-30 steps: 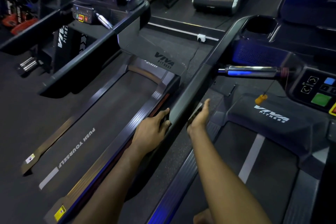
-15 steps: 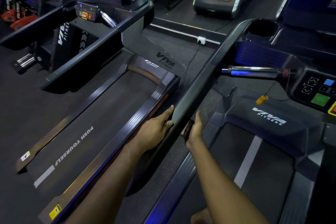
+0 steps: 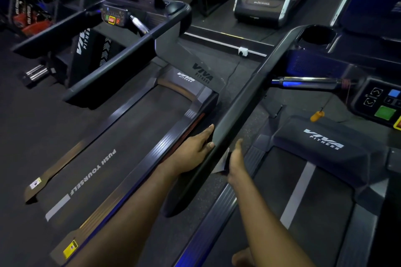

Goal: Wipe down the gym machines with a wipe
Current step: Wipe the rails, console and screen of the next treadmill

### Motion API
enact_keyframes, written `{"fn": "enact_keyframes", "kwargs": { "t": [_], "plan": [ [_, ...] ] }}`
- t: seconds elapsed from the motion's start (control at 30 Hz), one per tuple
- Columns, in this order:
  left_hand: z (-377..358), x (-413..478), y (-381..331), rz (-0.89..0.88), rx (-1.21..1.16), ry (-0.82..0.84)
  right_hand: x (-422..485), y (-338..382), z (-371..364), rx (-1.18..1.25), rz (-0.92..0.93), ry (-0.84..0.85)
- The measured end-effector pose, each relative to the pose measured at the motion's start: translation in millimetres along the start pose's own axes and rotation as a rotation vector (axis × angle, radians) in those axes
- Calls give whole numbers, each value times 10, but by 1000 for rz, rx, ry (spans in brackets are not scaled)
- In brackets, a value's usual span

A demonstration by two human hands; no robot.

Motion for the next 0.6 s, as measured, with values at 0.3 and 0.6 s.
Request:
{"fn": "enact_keyframes", "kwargs": {
  "t": [0.3, 0.6],
  "plan": [
    [43, -480, 190, -33, -9, -27, -331, -356, -169, 11, 41, -2],
    [38, -802, 367, -99, -12, -43, -570, -530, -354, 92, 108, -35]
  ]
}}
Point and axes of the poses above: each hand's wrist, its own x-axis towards the middle knuckle, its own z-axis out of the back of the hand, y = z × x, the point moved 5 cm from there along x, towards the middle knuckle, and after that the axes turned 4 degrees about -y, right-handed, at the moved point
